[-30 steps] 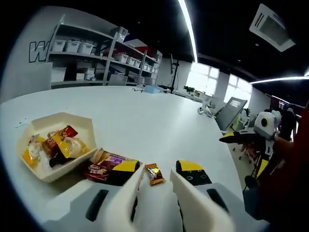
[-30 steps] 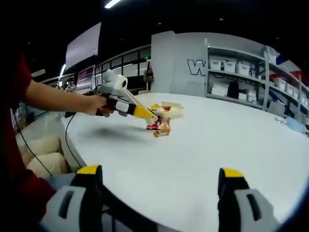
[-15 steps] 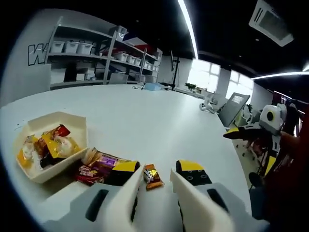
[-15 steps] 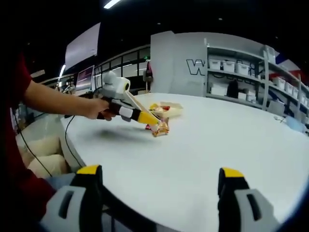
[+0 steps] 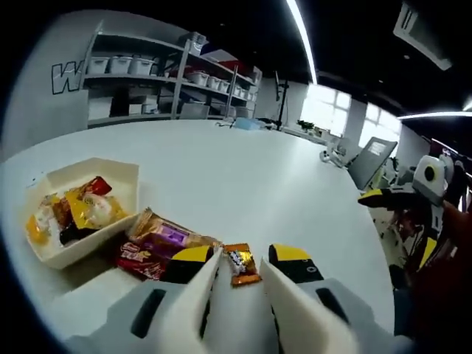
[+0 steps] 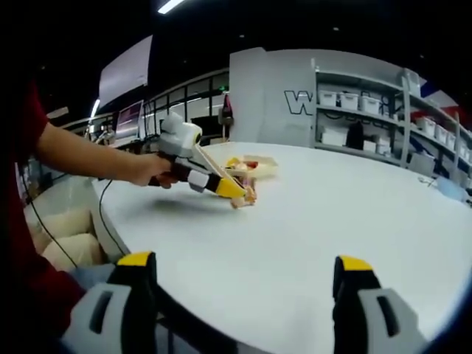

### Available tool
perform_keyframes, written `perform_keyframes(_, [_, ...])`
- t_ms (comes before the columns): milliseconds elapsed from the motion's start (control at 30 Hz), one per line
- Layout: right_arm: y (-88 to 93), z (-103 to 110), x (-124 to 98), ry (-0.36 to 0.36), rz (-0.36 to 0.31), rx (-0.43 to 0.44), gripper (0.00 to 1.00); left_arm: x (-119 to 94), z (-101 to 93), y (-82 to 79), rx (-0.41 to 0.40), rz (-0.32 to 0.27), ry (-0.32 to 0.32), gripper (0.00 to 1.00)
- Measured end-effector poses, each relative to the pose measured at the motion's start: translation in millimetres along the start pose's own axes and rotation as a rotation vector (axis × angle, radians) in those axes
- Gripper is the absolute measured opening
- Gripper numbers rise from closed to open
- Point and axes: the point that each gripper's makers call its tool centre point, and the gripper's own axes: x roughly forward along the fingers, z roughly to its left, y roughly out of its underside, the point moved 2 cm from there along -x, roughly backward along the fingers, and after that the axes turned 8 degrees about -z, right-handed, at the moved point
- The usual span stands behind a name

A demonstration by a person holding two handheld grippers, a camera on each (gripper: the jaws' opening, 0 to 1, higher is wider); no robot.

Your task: Place the target food into the container with the food tongs after gripping and lifting it, then release it inside without dropping or visibly crushing the food.

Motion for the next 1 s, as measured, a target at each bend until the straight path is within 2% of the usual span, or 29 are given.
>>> perform_keyframes(100, [1.8,0,0,0.0,0.003,0.001,0.99,0,-1.4,0.7,-0.03,0.003,0.008,0.25])
perform_keyframes(167, [2.8,1,0,-0.003,0.006,0.002,0.99,0,1.6,0.1,0.033,0.007,-0.004,0.24])
perform_keyframes(300, [3.1,1,1,-0.004,0.006,0.002,0.99,-1,2.0,-0.1,-0.048,0.01,-0.003,0.23])
perform_keyframes(367, [3.0,1,1,-0.004,0.006,0.002,0.99,-3,2.1,-3.7,-0.06,-0.002,-0.003,0.22])
perform_keyframes(500, [3.5,0,1,-0.004,0.006,0.005,0.99,-7,-1.3,-20.1,-0.113,-0.052,0.015,0.22])
perform_keyframes(633, [4.0,0,1,-0.006,0.007,0.005,0.99,-14,0.3,-38.2,-0.128,-0.096,0.022,0.22])
perform_keyframes(800, [4.8,1,2,-0.009,0.007,0.005,0.99,-27,16.5,-63.2,-0.15,-0.153,-0.002,0.22])
perform_keyframes(1000, [4.5,1,2,-0.009,0.003,0.007,0.99,-38,38.8,-78.4,-0.155,-0.175,-0.041,0.22])
